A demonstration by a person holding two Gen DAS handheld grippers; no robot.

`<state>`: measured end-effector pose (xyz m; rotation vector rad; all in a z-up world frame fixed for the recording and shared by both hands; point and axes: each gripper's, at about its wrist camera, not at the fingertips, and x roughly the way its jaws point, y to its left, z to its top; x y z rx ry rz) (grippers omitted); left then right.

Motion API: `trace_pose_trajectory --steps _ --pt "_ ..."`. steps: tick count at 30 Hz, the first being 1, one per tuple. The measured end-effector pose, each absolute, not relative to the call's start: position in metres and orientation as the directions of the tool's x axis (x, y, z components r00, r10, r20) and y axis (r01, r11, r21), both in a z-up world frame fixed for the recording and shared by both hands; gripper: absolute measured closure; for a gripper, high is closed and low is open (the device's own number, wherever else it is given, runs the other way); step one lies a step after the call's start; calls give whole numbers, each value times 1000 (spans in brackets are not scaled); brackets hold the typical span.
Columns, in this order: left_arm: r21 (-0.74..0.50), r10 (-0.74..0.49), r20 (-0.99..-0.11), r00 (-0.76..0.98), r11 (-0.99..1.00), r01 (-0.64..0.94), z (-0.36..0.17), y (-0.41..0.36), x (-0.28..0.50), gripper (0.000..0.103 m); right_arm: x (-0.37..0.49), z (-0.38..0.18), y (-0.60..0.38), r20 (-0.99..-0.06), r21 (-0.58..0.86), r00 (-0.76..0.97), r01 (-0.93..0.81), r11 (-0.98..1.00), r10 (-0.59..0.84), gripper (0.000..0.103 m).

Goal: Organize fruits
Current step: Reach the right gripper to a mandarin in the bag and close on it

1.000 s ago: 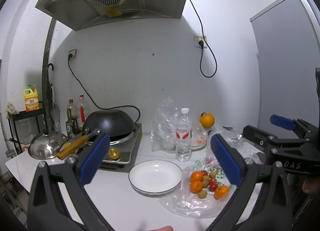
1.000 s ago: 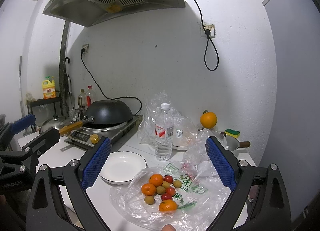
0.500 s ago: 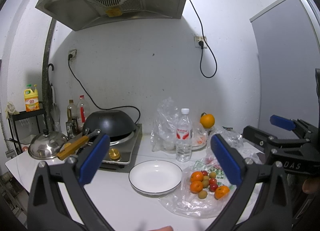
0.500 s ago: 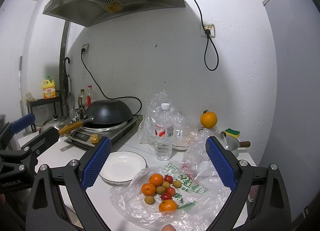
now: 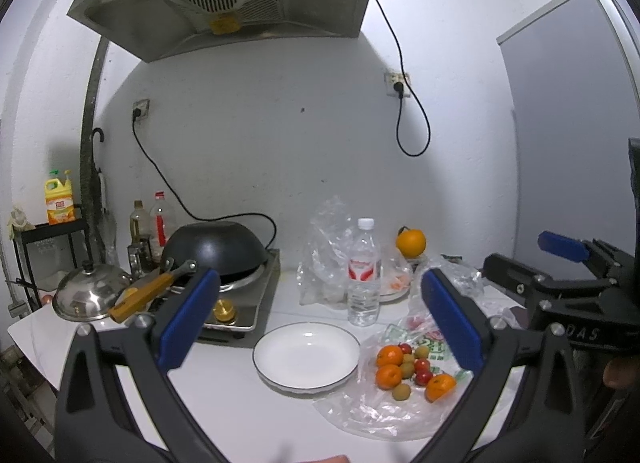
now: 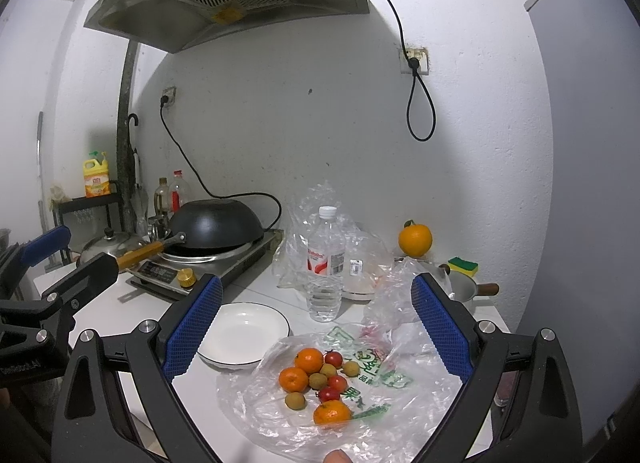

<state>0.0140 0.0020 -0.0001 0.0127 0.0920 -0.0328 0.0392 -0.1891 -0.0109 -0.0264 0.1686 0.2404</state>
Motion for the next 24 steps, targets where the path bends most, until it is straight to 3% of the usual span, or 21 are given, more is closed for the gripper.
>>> trace_pose_trajectory --steps 6,24 --pt "12 -51 -118 992 999 52 -9 -2 31 1 57 -21 -201 -207 -2 953 -226 974 221 6" --pt "72 -110 -320 941 988 140 -73 -26 111 1 127 -87 -231 -391 25 901 -195 980 189 6"
